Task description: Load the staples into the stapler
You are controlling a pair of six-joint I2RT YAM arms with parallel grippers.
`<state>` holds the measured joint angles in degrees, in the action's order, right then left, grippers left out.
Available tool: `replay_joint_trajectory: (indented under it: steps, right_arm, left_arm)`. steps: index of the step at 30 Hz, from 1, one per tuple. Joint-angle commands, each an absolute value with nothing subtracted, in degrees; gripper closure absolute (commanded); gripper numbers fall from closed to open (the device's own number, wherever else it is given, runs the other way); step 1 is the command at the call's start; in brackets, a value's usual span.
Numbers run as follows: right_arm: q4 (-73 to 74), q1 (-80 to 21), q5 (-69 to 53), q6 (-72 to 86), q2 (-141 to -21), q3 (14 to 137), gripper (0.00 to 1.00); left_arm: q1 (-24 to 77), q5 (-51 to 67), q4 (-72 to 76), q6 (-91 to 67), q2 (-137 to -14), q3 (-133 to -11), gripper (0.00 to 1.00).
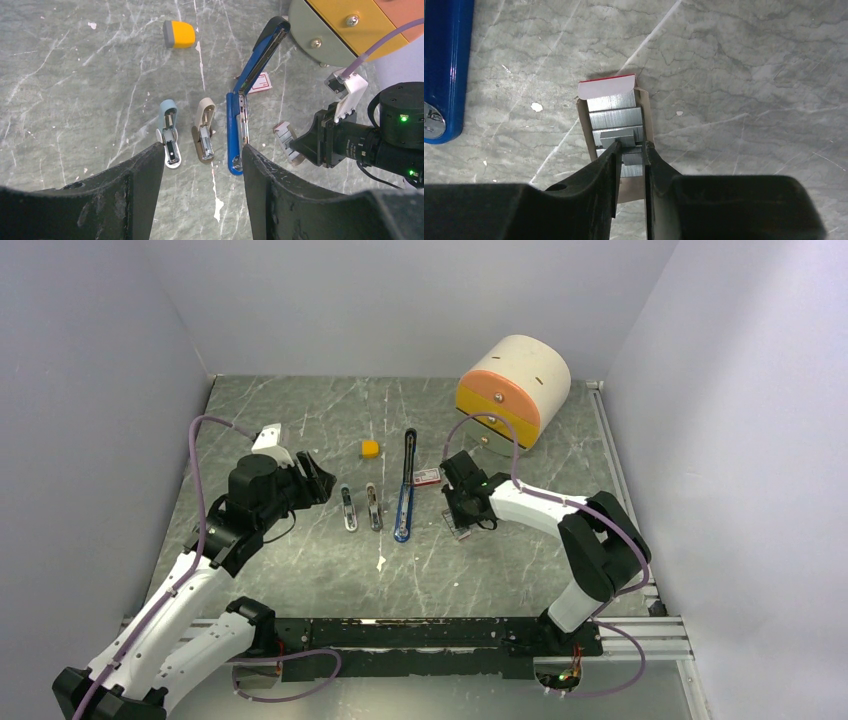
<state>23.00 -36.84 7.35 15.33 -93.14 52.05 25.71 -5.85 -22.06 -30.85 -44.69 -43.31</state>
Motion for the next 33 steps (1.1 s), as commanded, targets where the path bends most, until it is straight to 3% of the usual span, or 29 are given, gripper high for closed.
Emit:
replay_joint_trajectory:
  steps: [1, 23, 33]
  right_arm:
    - [23.02, -36.30, 7.94, 15.51, -93.61, 52.00, 0.76]
    - [27.92, -36.67, 4.78, 16.49, -88.30, 55.52, 0.76]
    - [31.29, -46.42, 3.33, 15.33, -90.33, 57.15, 0.75]
  left_arm:
    - [25.84, -6.36, -20.21, -30.40, -44.39, -43.07, 0.37]
    - [25.84, -6.64, -20.48, -30.48, -43.68, -42.89, 0.37]
    - [25.84, -6.74, -20.48, -30.67, -43.76, -42.89, 0.37]
